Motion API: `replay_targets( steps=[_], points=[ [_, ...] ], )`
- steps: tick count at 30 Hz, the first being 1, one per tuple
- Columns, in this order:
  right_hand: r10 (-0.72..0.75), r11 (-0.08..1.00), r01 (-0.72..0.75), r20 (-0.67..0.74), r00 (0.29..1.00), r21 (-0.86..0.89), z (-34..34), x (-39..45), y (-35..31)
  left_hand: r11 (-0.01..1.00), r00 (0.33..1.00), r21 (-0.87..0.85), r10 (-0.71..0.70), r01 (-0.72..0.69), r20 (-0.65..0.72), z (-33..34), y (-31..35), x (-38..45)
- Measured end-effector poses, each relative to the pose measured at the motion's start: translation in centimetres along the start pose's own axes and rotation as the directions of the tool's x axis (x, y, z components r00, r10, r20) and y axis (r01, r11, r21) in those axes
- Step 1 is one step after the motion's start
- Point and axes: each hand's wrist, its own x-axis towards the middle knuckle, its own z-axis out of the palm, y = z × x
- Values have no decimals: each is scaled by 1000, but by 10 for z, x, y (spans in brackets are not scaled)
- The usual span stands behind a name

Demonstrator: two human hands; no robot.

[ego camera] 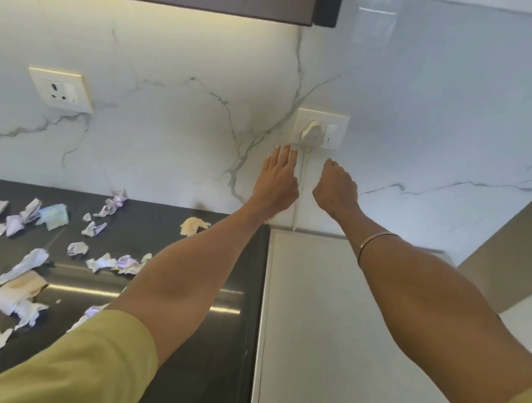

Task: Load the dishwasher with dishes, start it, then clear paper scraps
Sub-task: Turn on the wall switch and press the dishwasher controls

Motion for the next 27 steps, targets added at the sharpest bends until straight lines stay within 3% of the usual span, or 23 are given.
replay_targets(
  steps=[5,9,12,22,27],
  points=[
    [14,1000,-14,-42,999,18,0,21,29,996,993,43,87,-84,-78,17,23,37],
    [-108,988,98,-82,991,-117,2,35,54,997,986,63,49,-39,-159,34,36,48],
    [-117,987,100,-134,984,-128,4,43,63,991,974,132,53,-24,-221,43,39,52],
    [-90,993,78,-138,986,-86,11,54,86,960,964,195,-157,200,-216,63,57,65],
    [-74,993,61,-130,989,-99,3,47,95,963,966,163,-183,213,-183,56,68,61]
  ],
)
